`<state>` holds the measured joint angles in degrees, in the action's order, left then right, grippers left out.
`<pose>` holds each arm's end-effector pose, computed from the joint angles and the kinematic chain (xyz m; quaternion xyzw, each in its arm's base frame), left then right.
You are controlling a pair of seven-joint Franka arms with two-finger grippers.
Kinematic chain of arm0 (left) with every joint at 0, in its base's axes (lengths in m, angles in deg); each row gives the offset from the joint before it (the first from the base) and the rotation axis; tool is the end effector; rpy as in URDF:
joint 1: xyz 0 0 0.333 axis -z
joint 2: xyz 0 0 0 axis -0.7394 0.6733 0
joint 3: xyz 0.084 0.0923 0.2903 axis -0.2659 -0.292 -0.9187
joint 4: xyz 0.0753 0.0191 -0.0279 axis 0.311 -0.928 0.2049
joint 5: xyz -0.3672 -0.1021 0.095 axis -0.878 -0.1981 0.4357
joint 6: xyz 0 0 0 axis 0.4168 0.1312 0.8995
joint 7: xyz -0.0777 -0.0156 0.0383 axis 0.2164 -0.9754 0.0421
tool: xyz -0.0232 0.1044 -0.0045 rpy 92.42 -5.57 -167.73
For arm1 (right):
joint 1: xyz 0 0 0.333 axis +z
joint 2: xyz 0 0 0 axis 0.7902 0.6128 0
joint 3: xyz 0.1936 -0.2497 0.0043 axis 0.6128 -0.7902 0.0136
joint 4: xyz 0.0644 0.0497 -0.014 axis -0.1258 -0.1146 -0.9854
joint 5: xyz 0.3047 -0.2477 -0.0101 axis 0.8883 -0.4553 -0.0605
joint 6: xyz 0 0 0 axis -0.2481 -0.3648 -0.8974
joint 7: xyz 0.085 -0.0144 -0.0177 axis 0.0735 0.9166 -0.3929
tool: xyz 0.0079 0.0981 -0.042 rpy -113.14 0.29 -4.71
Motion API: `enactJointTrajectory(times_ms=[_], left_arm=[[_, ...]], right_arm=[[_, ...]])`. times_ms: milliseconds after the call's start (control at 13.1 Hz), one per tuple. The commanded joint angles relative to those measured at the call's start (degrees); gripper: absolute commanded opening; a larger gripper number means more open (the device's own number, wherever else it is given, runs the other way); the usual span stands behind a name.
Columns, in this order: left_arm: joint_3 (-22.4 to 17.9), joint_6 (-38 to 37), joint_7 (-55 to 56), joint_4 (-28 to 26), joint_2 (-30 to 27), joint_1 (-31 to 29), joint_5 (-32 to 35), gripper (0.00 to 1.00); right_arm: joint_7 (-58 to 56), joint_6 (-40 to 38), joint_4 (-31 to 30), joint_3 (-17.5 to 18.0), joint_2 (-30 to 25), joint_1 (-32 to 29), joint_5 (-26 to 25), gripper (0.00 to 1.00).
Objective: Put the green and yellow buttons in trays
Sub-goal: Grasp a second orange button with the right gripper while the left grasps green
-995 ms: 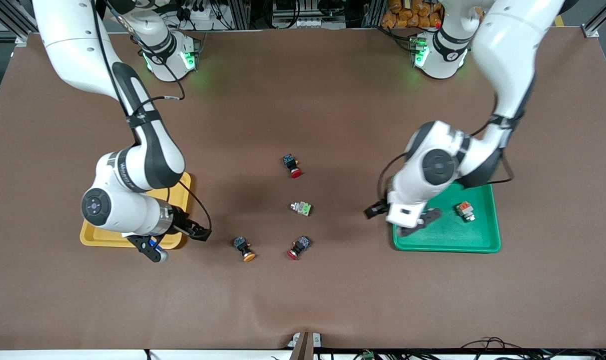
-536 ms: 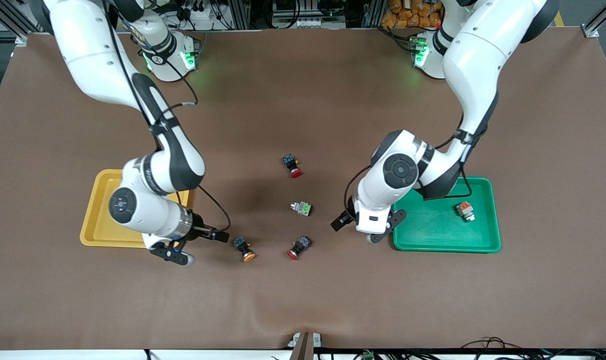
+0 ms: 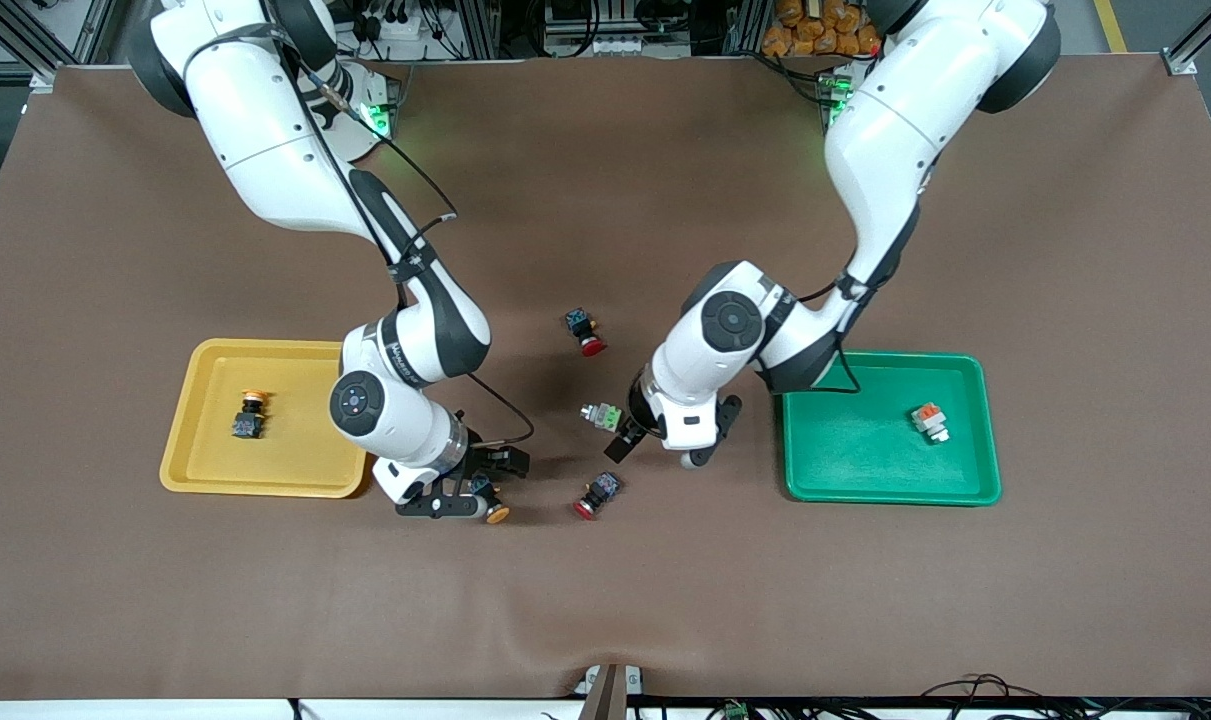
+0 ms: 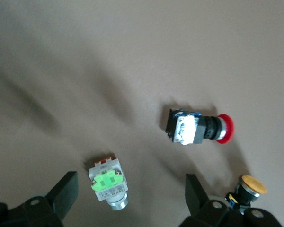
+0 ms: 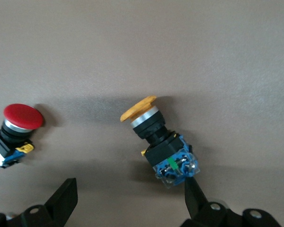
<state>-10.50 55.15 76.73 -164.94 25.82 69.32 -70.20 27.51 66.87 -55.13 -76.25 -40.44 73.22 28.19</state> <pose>0.5967 -0.4610 0.2379 0.8663 0.4721 -0.0177 0.1619 0.6788 0.3057 0.2078 -0.9926 -0.0026 -0.0349 0.1161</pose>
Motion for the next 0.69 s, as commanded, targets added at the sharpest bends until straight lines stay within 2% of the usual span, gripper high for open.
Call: enactJointTrajectory(times_ms=[0, 77, 230, 306, 383, 459, 536, 613], left_arm=[[-4.92, 0.31, 7.7, 1.57, 1.1, 5.75, -0.63, 1.0], [-6.68, 0.31, 9.28, 1.48, 1.19, 7.52, -0.54, 1.0], [-7.05, 0.31, 9.91, 1.13, 1.62, 7.88, -0.72, 1.0], [-7.14, 0.31, 10.26, 1.22, 2.24, 7.97, -0.81, 1.0], [-7.14, 0.31, 10.27, 1.22, 2.59, 8.15, -0.81, 1.0], [-7.14, 0.31, 10.27, 1.31, 3.2, 8.15, -0.63, 1.0], [-7.14, 0.48, 10.27, 1.48, 3.39, 8.32, -0.54, 1.0], [-7.22, 0.83, 10.18, 1.48, 3.65, 8.67, -0.46, 1.0]], right_arm=[[-1.07, 0.02, 1.8, -0.37, 1.84, -0.62, -4.96, 1.0], [-1.07, 0.46, 1.88, -0.37, 2.28, -0.88, -5.24, 1.0], [-0.46, 3.61, 1.88, -0.37, 3.34, -0.18, -5.24, 1.0], [-0.37, 4.06, 1.8, -0.37, 3.69, 0.34, -5.33, 0.95], [-0.46, 4.24, 1.8, -0.37, 3.78, 0.61, -5.59, 0.8], [-0.63, 4.33, 1.8, -0.37, 3.78, 0.53, -6.38, 0.52], [-0.98, 4.33, 1.8, -0.37, 3.7, 0.35, -6.65, 0.13], [-1.68, 3.89, 1.97, -0.37, 3.61, -0.35, -7.08, 0.0]])
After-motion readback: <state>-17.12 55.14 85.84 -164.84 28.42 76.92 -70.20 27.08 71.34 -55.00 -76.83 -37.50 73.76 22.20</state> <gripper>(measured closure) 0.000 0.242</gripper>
